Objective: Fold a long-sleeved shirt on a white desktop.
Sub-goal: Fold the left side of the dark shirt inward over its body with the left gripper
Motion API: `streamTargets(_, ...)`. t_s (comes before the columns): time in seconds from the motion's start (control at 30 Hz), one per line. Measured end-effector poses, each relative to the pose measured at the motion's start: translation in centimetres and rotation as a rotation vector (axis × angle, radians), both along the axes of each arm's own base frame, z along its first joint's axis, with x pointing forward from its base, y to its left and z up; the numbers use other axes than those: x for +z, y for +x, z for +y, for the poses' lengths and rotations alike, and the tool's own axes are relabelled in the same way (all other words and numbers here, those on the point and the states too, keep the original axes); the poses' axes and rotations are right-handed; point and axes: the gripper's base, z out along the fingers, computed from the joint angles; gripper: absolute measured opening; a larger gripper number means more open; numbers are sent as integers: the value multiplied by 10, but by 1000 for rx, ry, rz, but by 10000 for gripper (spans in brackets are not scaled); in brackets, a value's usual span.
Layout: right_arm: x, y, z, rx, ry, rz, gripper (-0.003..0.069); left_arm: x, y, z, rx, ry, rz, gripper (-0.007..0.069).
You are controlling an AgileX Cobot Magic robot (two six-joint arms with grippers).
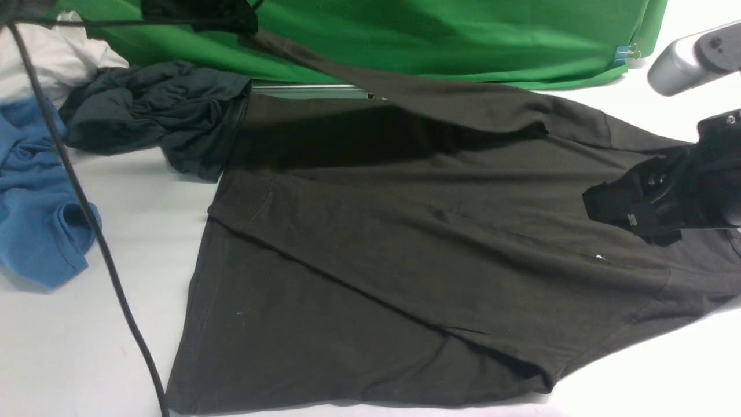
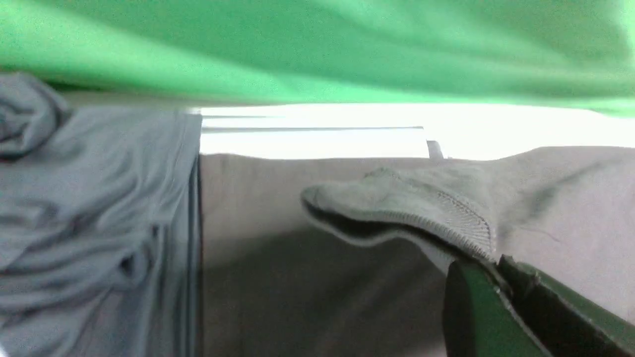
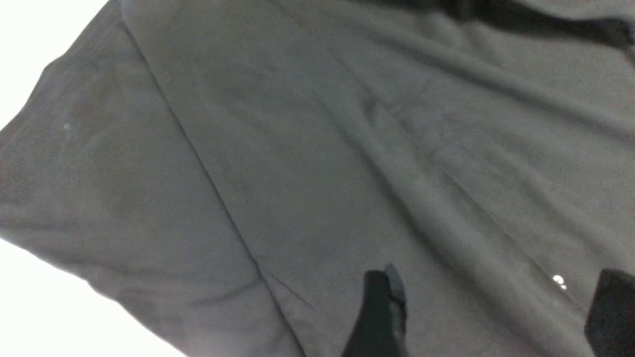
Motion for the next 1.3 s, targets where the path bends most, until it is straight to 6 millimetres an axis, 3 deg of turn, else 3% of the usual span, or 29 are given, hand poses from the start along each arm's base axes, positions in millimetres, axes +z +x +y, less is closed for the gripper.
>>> streamTargets(0.17, 6, -6, -3, -19, 11, -23, 538, -8, -11, -9, -75, 53, 89, 35)
streamTargets(0.33, 12, -10, -4, -35, 32, -41, 538, -58, -24, -25, -118, 62, 267, 35)
streamTargets(0.47, 13, -11, -5, -35, 33, -43, 538, -80, -31, -26, -122, 61, 340, 35)
streamTargets(0.87, 13, -11, -5, -35, 31, -45, 538, -92, -41, -21, -107, 97, 478, 53)
streamTargets(0.97, 13, -11, -5, -36, 31, -46, 538, -110, -46, -20, -80, 95, 554, 101)
streamTargets(1.1, 13, -10, -5, -37, 34, -52, 538, -121, -48, -20, -76, 91, 598, 228)
streamTargets(1.23, 13, -10, -5, -37, 22, -56, 538, -116, -51, -20, -79, 94, 601, 407)
streamTargets(1.27, 13, -10, -5, -36, 20, -57, 538, -115, -51, -19, -80, 98, 602, 416)
streamTargets(1.3, 13, -10, -7, -35, 2, -63, 538, -109, -54, -18, -80, 116, 597, 485)
